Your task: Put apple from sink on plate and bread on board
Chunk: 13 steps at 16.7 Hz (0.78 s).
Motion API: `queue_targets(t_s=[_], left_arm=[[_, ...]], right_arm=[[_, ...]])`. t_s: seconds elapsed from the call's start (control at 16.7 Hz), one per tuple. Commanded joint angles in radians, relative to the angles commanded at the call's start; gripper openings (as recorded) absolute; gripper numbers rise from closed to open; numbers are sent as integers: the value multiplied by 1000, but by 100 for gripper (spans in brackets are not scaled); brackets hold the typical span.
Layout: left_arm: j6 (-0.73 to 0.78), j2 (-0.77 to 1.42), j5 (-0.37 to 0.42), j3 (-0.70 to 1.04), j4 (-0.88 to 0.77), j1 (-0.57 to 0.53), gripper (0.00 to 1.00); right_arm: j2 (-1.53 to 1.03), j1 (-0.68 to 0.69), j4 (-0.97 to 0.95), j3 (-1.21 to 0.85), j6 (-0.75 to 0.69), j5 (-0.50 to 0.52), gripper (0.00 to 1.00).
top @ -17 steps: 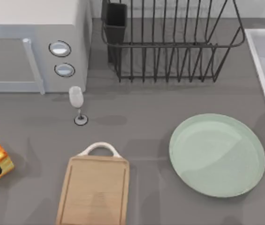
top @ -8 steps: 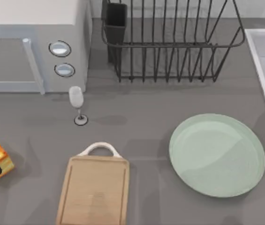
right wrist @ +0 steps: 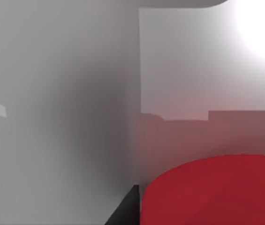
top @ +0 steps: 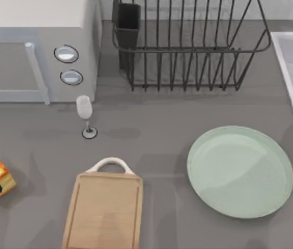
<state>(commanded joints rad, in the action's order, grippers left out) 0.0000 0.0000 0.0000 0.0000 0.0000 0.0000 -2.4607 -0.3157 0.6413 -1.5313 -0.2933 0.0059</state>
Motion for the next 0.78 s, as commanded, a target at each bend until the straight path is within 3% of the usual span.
queue_targets(t_s=[0.78], left_arm=[[0, 0, 0, 0, 0, 0, 100]], right_arm=[[217, -8, 314, -140, 14, -15, 0]])
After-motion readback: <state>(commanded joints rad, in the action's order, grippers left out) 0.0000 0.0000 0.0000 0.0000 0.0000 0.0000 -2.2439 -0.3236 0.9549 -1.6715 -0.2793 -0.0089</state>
